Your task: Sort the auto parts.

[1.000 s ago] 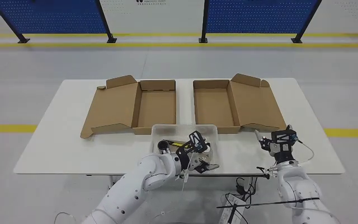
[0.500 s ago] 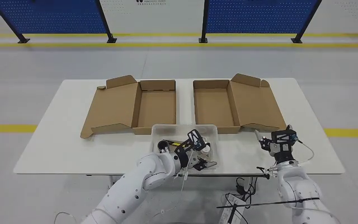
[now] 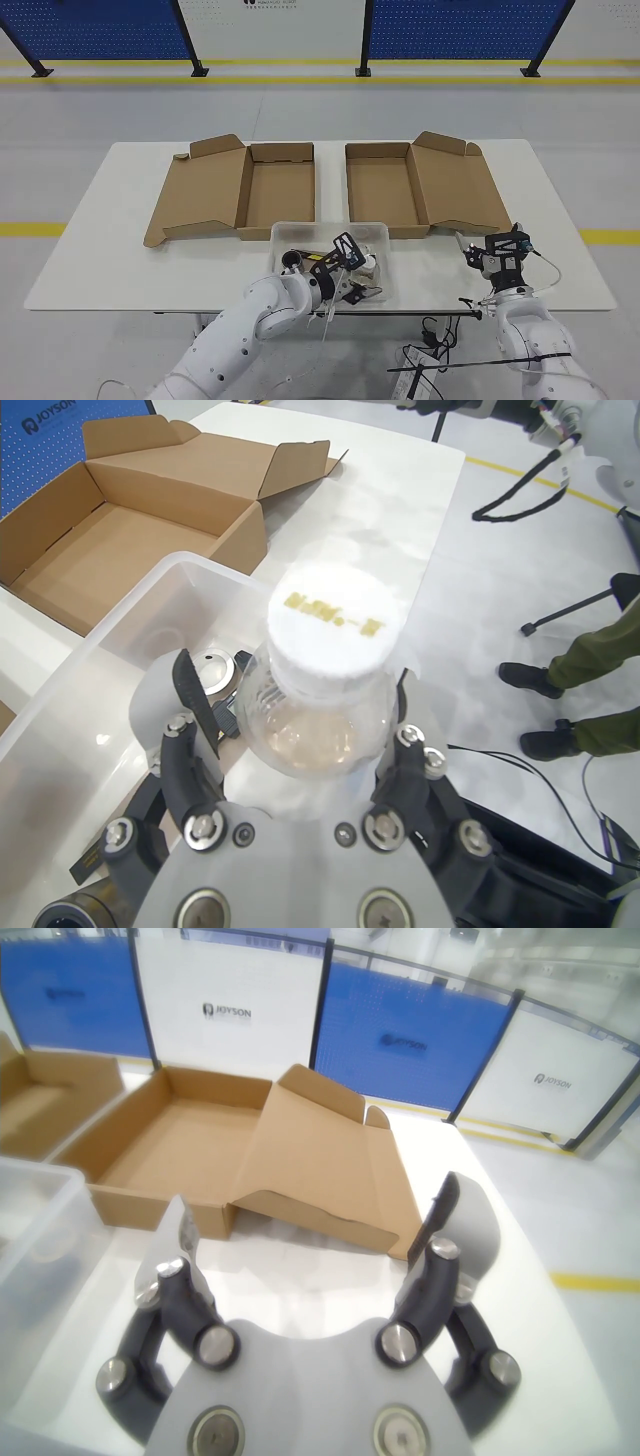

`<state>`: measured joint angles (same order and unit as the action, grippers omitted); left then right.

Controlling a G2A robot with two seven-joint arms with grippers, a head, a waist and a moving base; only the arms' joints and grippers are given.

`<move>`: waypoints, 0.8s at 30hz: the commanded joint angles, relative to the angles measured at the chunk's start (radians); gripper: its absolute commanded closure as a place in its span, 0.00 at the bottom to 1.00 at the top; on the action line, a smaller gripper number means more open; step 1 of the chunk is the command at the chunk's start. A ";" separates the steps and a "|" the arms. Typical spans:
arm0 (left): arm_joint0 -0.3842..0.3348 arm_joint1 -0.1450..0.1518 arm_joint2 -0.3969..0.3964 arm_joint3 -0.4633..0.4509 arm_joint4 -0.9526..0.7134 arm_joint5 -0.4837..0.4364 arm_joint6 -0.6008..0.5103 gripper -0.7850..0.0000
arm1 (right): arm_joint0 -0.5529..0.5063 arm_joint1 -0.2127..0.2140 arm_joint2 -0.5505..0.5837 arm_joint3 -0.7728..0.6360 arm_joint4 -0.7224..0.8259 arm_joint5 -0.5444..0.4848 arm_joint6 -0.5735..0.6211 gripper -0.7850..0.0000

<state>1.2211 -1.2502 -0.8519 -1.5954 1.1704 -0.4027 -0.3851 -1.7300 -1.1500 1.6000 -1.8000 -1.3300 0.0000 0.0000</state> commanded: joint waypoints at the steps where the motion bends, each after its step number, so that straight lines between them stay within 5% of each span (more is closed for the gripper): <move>1: -0.001 -0.001 0.001 0.004 0.001 0.003 0.000 0.20 | 0.000 0.000 0.000 0.000 0.000 0.000 0.000 0.00; 4: -0.002 -0.002 0.001 0.005 0.000 0.009 0.003 0.52 | 0.000 0.000 0.000 0.000 0.000 0.000 0.000 0.00; 11: 0.000 -0.004 -0.001 0.004 0.001 0.014 0.017 1.00 | 0.000 0.000 0.000 0.000 0.000 0.000 0.000 0.00; 24: 0.029 0.006 -0.055 -0.076 0.015 0.033 0.054 1.00 | 0.000 0.000 0.000 0.000 0.000 0.000 0.000 0.00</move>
<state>1.2437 -1.2467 -0.8980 -1.6540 1.1863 -0.3701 -0.3297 -1.7300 -1.1500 1.6000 -1.8000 -1.3300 0.0000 0.0000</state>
